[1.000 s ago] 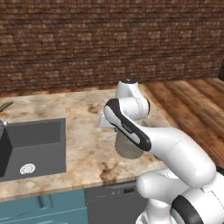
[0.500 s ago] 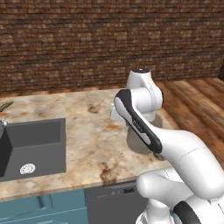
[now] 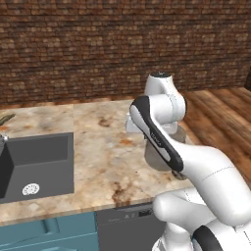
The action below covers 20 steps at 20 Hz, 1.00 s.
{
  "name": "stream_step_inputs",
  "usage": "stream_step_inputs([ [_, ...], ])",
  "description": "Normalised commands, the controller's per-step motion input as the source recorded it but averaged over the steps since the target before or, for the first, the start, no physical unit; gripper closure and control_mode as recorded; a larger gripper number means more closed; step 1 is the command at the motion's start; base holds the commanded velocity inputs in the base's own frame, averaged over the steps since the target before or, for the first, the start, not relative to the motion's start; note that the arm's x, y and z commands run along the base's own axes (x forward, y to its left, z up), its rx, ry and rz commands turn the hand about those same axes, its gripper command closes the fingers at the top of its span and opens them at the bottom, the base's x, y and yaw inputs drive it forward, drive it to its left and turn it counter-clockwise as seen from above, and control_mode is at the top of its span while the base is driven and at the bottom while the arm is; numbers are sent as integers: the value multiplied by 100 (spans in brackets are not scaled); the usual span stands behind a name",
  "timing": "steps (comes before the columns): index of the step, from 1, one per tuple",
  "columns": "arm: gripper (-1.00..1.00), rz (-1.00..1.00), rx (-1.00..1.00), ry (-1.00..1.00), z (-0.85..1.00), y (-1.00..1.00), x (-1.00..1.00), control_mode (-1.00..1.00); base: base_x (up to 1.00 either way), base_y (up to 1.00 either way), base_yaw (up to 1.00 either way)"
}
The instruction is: Pick the jar and jar from the dining table and place them in the open cabinet. Close the cabinet after placing the objects.
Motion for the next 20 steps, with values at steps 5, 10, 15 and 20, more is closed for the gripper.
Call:
stream_step_inputs([
  [5, 100, -1, -4, -7, 1, 9, -10, 100, -26, 20, -8],
  [10, 100, 0, 0, 0, 0, 0, 0, 100, -54, 40, -36],
  [15, 100, 0, 0, 0, 0, 0, 0, 100, -39, 7, -52],
  [20, 100, 0, 0, 0, 0, 0, 0, 100, -35, 0, -58],
])
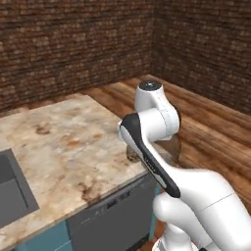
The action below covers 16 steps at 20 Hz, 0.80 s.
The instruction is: Pick the jar and jar from the dining table and place them in the open cabinet. Close the cabinet after placing the objects.
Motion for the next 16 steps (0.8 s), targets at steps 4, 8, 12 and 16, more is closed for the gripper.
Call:
stream_step_inputs([
  [4, 100, 0, 0, 0, 0, 0, 0, 100, -34, 0, -57],
  [8, 100, 0, 0, 0, 0, 0, 0, 100, -35, -3, -54],
  [12, 100, 0, 0, 0, 0, 0, 0, 100, -34, -13, -51],
  [16, 100, 0, 0, 0, 0, 0, 0, 100, -31, -18, -50],
])
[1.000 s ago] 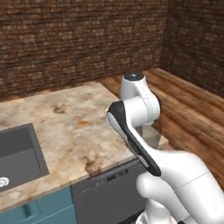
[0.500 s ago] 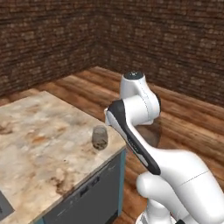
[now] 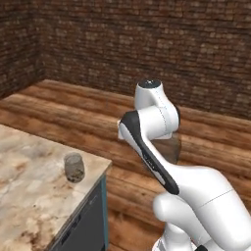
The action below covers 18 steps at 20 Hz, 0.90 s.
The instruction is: Pick the jar and jar from the dining table and place them in the open cabinet. Close the cabinet after placing the objects.
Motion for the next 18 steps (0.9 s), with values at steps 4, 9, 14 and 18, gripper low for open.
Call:
stream_step_inputs([
  [4, 100, 0, 0, 0, 0, 0, 0, 100, -27, -22, -50],
  [9, 100, 0, 0, 0, 0, 0, 0, 100, -15, -28, -49],
  [14, 100, 0, 0, 0, 0, 0, 0, 100, -3, -34, -49],
  [18, 100, 0, 0, 0, 0, 0, 0, 100, 0, -41, -48],
])
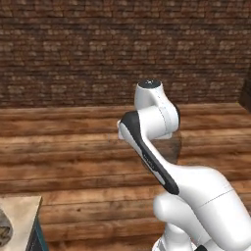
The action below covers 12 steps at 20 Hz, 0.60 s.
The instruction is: Pick the jar and jar from the dining table and place them in the open cabinet. Close the cabinet after placing the objects.
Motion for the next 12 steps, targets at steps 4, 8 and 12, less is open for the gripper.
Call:
stream_step_inputs([
  [4, 100, 0, 0, 0, 0, 0, 0, 100, 0, -43, -47],
  [8, 100, 0, 0, 0, 0, 0, 0, 100, 0, -40, -48],
  [12, 100, 0, 0, 0, 0, 0, 0, 100, 0, -40, -47],
])
